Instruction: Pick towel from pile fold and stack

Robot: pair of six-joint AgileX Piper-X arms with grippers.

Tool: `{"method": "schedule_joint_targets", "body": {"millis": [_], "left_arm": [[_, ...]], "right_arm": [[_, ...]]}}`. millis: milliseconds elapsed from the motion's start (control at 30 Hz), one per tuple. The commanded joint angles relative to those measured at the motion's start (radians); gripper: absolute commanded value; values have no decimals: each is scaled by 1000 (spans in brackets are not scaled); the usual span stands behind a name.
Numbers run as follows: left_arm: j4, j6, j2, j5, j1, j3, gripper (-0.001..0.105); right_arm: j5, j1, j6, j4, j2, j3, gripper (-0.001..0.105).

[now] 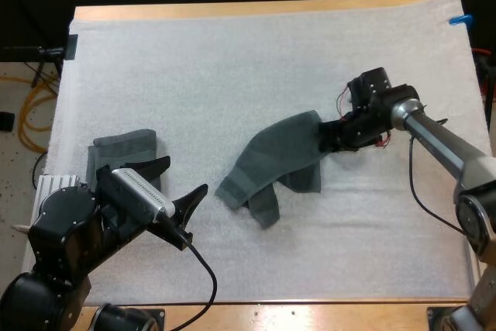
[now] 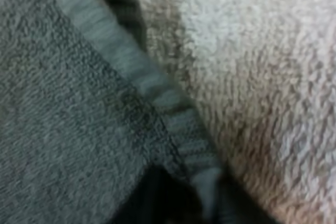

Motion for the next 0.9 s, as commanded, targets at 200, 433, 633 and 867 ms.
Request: {"method": "schedule_joint_targets", "body": {"millis": [200, 433, 633, 867], "left_arm": [[-4, -10, -1, 7, -3, -6, 67], [-4, -10, -1, 7, -3, -6, 67], [-4, -10, -1, 7, -3, -6, 67], [-4, -10, -1, 7, -3, -6, 67]], "right_arm": [[137, 9, -41, -39, -124, 13, 0], [508, 9, -157, -116, -395, 6, 0], [737, 9, -262, -180, -581, -67, 0], [694, 28, -201, -122, -661, -110, 0]]}}
